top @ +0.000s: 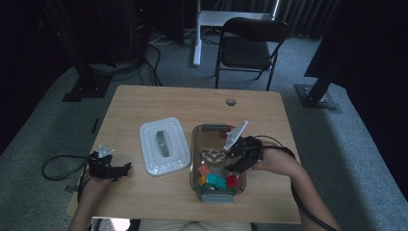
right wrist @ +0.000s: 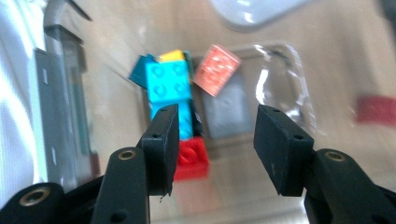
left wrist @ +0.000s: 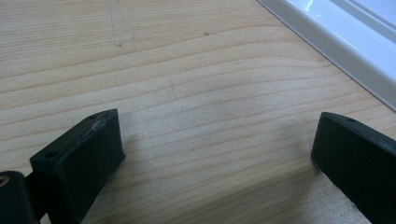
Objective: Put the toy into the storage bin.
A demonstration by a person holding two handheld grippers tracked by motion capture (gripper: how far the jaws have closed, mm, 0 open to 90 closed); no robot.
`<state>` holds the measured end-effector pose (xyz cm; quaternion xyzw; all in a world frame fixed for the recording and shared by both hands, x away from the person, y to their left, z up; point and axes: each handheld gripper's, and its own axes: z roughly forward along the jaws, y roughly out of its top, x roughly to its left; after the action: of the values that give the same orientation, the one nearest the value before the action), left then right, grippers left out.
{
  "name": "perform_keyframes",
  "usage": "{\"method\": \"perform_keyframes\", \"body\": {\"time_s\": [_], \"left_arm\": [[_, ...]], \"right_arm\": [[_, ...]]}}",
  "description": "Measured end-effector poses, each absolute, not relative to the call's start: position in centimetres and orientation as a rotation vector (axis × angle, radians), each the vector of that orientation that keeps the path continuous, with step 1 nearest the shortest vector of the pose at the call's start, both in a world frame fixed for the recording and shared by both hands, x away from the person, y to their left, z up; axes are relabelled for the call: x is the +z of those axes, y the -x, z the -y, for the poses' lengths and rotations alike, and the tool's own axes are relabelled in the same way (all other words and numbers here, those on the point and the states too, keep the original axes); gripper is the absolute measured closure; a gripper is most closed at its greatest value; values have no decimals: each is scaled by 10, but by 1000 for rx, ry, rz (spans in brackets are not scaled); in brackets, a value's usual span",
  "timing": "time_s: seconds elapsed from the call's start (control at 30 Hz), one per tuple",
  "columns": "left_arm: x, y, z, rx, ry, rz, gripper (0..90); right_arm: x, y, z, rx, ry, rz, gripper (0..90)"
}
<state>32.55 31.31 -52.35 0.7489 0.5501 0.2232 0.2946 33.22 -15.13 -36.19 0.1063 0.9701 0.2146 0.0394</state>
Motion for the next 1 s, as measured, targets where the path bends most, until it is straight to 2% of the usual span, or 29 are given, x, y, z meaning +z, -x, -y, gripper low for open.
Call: {"method": "perform_keyframes", "body": {"time_s": [0.27,0.53,1.0], "left_arm": [[-524,-326,-313,595,-1992,-1464,26],[-524,-326,-313,598,-1991,-1464,27],[-524,-326,-313,596,-1993,-1465,26]], "right_arm": [[-355,-347,200,751,-519,-2889,497],[-377,-379,238,849,-723,-2836,497],[-413,-442,261,835,-992,-2759,497]]}}
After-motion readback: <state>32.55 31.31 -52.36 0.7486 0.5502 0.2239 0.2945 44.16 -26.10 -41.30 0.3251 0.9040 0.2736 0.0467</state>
